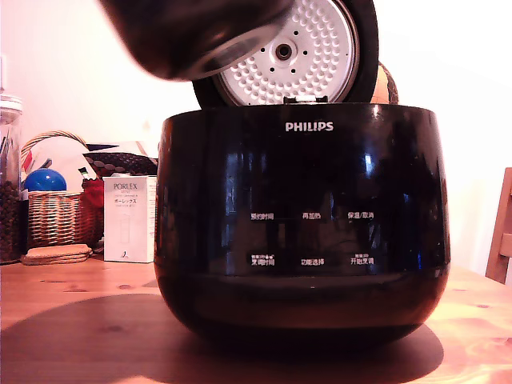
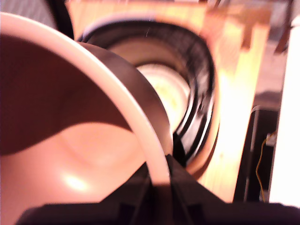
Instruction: Place the pot you are holding inside the rice cooker
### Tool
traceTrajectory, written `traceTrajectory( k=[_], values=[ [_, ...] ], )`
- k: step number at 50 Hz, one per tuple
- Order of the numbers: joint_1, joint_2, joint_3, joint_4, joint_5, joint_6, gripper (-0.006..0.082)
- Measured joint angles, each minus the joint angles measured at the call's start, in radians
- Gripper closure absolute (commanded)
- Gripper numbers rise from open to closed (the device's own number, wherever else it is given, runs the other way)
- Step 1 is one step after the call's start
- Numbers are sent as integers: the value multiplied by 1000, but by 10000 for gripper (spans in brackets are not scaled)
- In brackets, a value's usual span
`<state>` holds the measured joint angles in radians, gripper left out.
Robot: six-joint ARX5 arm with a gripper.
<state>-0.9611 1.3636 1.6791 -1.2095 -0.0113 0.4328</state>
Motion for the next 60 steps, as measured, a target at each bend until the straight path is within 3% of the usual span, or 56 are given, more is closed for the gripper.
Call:
traceTrajectory(
  k=[21,41,60],
  values=[
    [-19,130,91,1,48,57,791],
    [-47,289,265,-159,77,174,791],
    [-46,393,278,-172,67,203,791]
  ],
)
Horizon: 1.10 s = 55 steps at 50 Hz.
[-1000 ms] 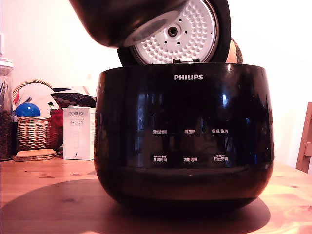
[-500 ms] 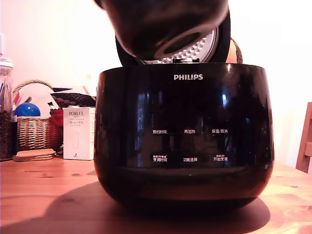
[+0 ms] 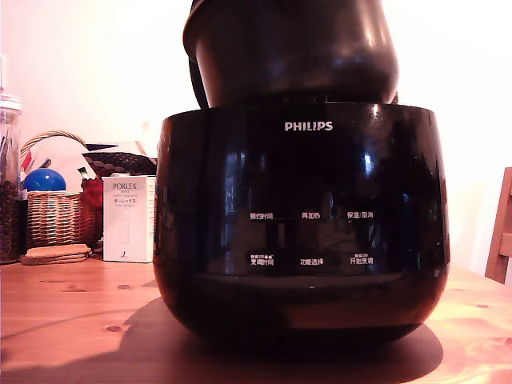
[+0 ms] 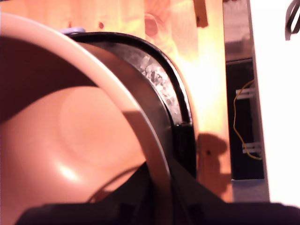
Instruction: Place the pot you are holding inside the rice cooker
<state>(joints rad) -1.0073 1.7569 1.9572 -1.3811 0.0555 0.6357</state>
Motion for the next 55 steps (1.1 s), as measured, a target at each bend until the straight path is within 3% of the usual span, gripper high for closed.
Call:
traceTrajectory(
  k=[32,55],
  values=[
    [34,82,27,-7,-1,6,791],
    [25,127,27,-9,-20,-69,791]
  ],
)
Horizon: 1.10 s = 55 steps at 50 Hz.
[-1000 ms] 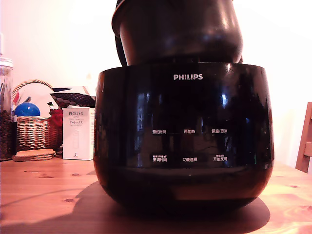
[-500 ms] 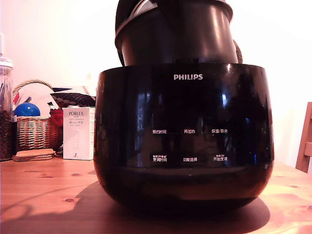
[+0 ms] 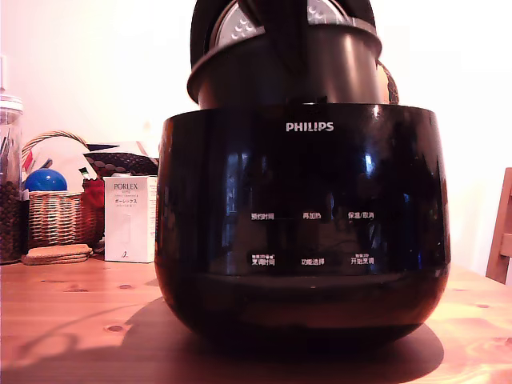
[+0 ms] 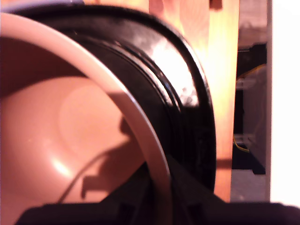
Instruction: Place the pot you are holding inside the rice cooker
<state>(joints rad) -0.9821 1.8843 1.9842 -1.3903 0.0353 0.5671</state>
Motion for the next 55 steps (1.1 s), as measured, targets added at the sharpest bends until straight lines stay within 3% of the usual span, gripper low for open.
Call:
traceTrajectory(
  k=[15,16,18,19,22,23,33,45,55],
  values=[
    [-13,5,0,30,-1,-165,791],
    [-15,5,0,33,-1,-227,791],
    [-18,5,1,35,-2,-227,791],
    [-19,5,2,39,-2,-282,791],
    [-21,5,5,46,-2,-282,791],
    [-23,5,8,47,-1,-337,791],
    [-31,5,21,65,-1,-488,791],
    [-47,29,44,67,-17,-552,791],
    [-82,54,50,55,-126,-570,790]
  ],
)
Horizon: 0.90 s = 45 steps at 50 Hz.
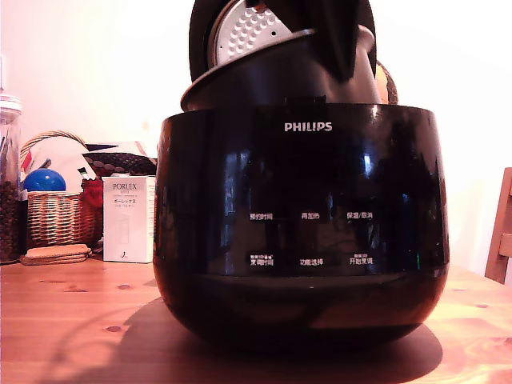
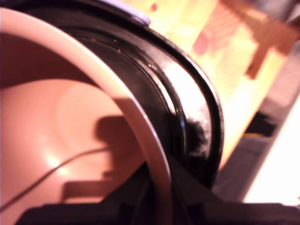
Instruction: Place the pot you are holding inside the rice cooker
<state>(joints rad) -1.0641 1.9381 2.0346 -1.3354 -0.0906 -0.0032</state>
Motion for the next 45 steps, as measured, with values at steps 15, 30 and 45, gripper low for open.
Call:
traceTrajectory(
  k=[15,30,45],
  values=[
    [-22,15,0,-4,-61,-2,790],
    [-14,20,0,-9,-4,42,790],
    [-10,43,0,-11,18,70,790]
  ],
)
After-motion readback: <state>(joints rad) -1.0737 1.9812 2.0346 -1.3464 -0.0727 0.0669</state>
